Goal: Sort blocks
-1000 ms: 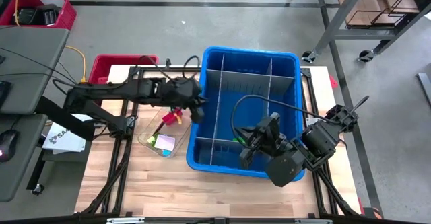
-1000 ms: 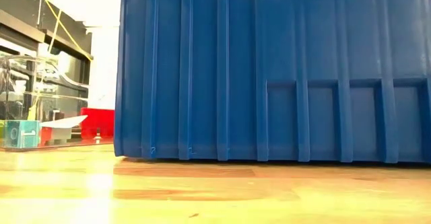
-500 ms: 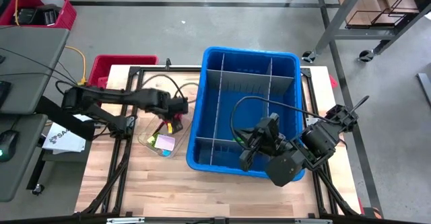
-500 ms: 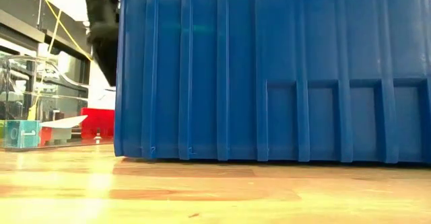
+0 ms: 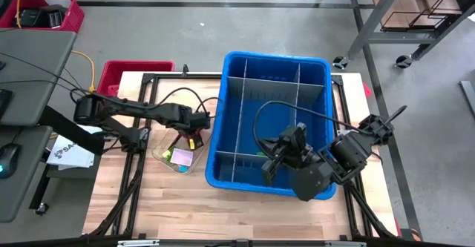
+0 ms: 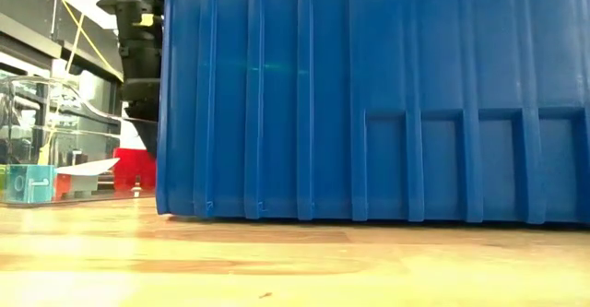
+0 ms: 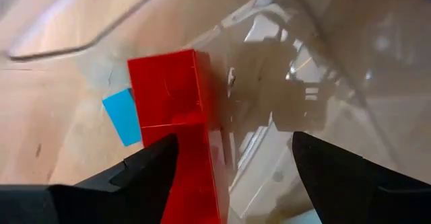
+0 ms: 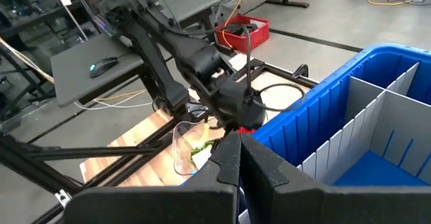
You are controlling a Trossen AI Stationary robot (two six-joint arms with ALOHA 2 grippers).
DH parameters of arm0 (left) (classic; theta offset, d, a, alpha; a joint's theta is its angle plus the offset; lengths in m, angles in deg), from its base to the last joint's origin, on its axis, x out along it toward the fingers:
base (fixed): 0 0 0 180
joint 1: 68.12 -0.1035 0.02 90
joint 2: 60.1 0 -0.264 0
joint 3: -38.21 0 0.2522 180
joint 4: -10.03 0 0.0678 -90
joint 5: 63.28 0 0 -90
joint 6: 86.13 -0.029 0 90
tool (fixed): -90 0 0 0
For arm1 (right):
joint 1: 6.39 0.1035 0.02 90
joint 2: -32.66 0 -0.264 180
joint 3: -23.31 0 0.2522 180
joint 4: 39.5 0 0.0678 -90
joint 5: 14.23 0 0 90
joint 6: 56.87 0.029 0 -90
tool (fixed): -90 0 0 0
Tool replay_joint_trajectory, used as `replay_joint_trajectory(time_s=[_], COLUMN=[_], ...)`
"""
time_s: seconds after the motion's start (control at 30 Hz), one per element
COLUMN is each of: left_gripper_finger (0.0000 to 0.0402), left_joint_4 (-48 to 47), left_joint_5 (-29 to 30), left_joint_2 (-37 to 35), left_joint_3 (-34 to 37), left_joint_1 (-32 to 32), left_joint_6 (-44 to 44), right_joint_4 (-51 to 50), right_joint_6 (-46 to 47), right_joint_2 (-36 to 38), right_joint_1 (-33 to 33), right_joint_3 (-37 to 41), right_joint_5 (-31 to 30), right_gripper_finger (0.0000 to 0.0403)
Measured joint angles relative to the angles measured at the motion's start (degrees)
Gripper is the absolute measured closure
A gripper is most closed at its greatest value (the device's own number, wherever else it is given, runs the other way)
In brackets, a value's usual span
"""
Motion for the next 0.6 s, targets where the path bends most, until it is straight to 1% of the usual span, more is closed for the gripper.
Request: replay_joint_trajectory(time_s=[0.23,0.3,0.33,0.4,0.43,0.53,0.57,0.6], left_gripper_finger=[0.0116,0.0128,0.0141,0.0188,0.0221,0.0347,0.0373,0.0383], left_joint_4=[0.2,0.2,0.2,-0.2,-0.7,-2.9,-3.6,-4.5], left_joint_5=[-2.2,-1.9,-1.6,-0.6,-0.1,0.8,0.6,0.7], left_joint_2=[6.0,6.6,6.7,6.7,6.5,5.1,4.3,3.5], left_joint_3=[0.0,-0.1,-0.1,-0.1,-0.1,0.0,0.0,-0.2], left_joint_1=[-1.8,-1.8,-1.6,-1.3,-1.2,-1.2,-1.2,-1.2], left_joint_6=[-1.6,-1.6,-1.5,-1.0,-0.6,0.4,0.5,0.6], right_joint_4=[0.9,0.9,0.9,0.9,0.9,0.9,0.9,0.9], right_joint_6=[-0.4,-0.4,-0.4,-0.4,-0.4,-0.8,-1.3,-1.6], right_joint_2=[0.0,0.0,0.0,0.0,0.0,0.0,0.0,0.0], right_joint_1=[-0.6,-0.6,-0.6,-0.6,-0.6,-0.6,-0.6,-0.6], right_joint_3=[0.0,0.0,0.0,0.0,0.0,0.0,0.0,0.0], right_joint_5=[0.1,0.2,0.3,0.3,0.3,0.3,0.4,0.4], right_gripper_finger=[0.0403,0.0403,0.0403,0.0403,0.0403,0.0403,0.0403,0.0403])
